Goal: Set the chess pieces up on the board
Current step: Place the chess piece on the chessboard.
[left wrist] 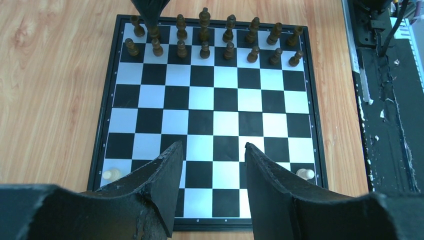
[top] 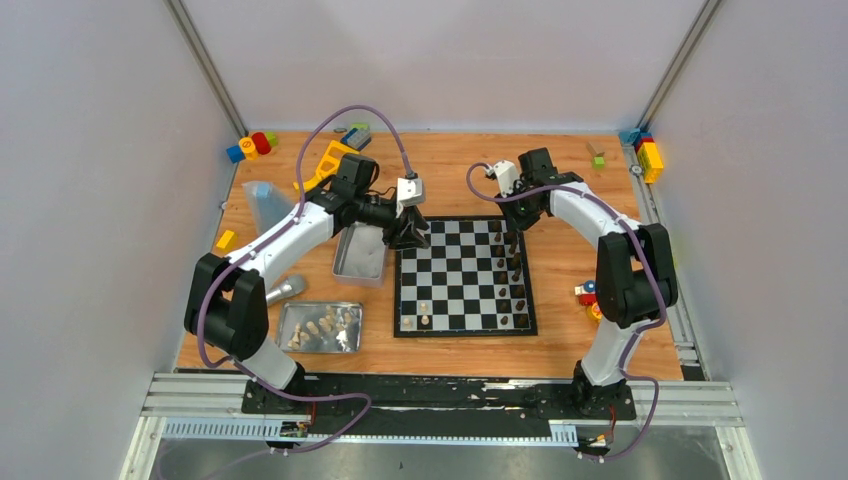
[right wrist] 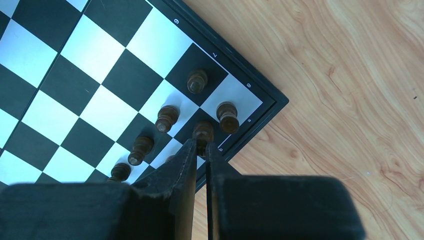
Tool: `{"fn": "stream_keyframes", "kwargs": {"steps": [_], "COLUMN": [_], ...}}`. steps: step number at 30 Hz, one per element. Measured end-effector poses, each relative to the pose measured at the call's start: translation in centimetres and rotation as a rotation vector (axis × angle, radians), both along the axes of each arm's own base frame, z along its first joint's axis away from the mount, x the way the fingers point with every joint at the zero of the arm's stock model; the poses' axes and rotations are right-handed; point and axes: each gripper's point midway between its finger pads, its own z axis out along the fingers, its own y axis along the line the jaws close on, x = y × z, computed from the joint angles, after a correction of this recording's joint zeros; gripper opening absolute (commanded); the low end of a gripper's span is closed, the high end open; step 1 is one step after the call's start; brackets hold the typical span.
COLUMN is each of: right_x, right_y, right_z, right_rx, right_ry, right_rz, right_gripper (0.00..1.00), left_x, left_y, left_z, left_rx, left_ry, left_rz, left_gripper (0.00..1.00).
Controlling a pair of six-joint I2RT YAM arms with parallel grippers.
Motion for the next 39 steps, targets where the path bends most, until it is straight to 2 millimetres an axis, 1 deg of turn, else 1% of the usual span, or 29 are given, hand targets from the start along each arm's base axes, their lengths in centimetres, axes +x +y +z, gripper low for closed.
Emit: {"fn": "stream_keyframes", "kwargs": {"steps": [39], "right_x": [-0.21], "right_y": [-0.11], "right_z": [-0.07], "right_rx": [-0.007], "right_ry": [0.006], "right_rz": [0.009], "right_gripper": [0.0], "left_x": [-0.24], "left_y": [0.13], "left_z": [-0.2], "left_rx": [0.008], "left_ry": [0.011], "left_rz": [-0.002], "left_gripper": [0.57]}}
